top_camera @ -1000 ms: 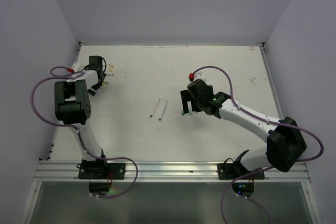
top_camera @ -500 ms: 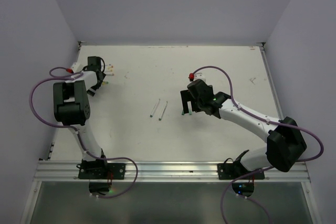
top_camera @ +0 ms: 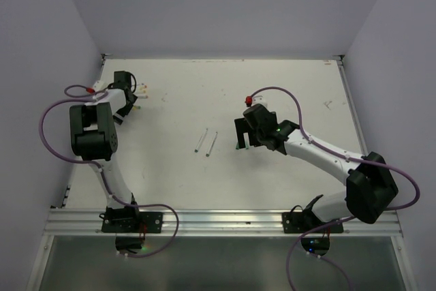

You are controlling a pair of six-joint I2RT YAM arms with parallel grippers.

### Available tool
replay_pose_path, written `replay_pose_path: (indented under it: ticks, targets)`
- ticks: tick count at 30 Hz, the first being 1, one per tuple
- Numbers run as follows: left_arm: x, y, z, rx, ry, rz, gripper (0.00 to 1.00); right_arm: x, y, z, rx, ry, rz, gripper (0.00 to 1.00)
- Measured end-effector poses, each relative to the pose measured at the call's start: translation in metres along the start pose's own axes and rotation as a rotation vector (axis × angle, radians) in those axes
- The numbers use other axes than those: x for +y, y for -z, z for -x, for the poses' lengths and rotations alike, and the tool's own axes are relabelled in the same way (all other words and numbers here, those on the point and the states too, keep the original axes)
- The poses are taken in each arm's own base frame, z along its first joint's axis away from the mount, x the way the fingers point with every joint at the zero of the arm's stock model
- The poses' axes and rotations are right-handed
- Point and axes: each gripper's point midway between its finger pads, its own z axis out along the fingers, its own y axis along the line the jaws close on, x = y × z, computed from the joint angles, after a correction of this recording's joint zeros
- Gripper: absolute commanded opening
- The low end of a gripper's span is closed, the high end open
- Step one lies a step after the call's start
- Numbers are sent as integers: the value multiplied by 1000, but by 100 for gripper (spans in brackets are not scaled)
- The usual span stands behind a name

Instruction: Open the pen caps

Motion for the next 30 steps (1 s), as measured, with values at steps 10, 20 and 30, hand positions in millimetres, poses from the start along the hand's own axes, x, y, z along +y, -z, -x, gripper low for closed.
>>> replay_pose_path:
  ticks: [10, 20, 30]
  targets:
    - [1, -6, -1, 23, -42, 66, 81, 0, 5, 5, -20, -7, 8, 99]
    - [3, -11, 2, 24, -62, 124, 11, -2, 15, 12, -55, -22, 11, 99]
    - [24, 1, -6, 43, -63, 124, 0, -7, 29, 18, -85, -33, 18, 99]
